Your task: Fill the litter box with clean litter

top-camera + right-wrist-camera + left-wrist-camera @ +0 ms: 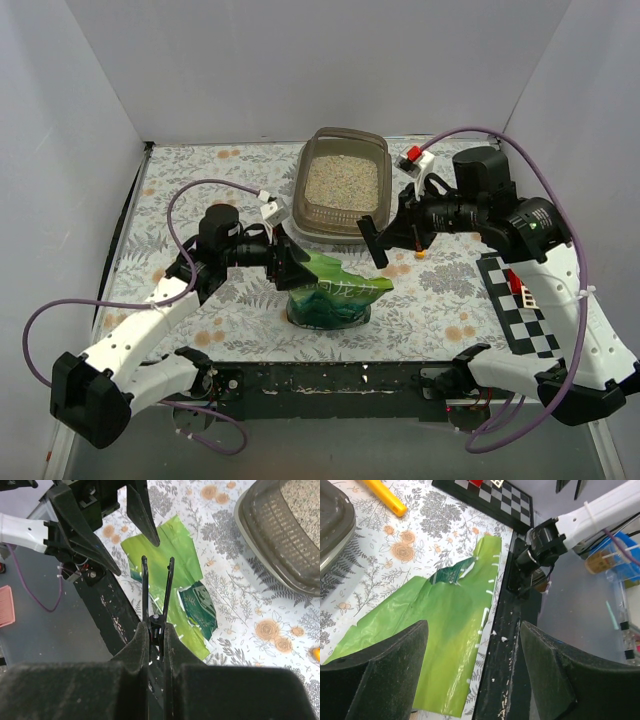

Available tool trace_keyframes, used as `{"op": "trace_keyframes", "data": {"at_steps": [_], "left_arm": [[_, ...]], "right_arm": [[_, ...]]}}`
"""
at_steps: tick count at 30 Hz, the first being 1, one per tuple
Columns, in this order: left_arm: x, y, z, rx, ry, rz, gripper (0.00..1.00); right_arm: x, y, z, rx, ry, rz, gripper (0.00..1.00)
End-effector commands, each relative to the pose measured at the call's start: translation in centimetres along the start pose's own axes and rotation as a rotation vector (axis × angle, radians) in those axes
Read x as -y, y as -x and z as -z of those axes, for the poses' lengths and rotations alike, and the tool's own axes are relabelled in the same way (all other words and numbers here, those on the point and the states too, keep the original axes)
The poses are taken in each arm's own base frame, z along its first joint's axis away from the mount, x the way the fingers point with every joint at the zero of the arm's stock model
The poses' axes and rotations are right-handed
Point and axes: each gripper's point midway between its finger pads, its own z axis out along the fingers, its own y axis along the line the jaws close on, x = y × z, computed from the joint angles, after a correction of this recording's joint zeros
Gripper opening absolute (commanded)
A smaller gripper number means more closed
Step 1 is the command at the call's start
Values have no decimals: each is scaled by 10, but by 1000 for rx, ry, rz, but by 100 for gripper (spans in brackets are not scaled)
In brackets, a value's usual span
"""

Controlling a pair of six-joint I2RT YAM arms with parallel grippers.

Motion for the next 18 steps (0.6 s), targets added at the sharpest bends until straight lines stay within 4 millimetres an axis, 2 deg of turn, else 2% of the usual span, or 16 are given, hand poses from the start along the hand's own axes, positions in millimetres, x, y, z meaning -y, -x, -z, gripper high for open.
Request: {"op": "trace_keyframes", "data": {"at_steps": [1, 9, 14, 18], "left_arm": [[1, -3, 5, 30, 7, -135, 74], [-7, -20, 1, 25, 31, -134, 73], [-15, -38, -6, -7, 44, -123, 72], [-18, -53, -12, -34, 51, -115, 64]], "right_arm": [[6, -6, 2, -36, -24, 44, 1], [10, -7, -11, -57, 4, 26, 1], [11, -8, -16, -74, 17, 17, 1], [13, -14, -21, -103, 20, 16, 1]]}}
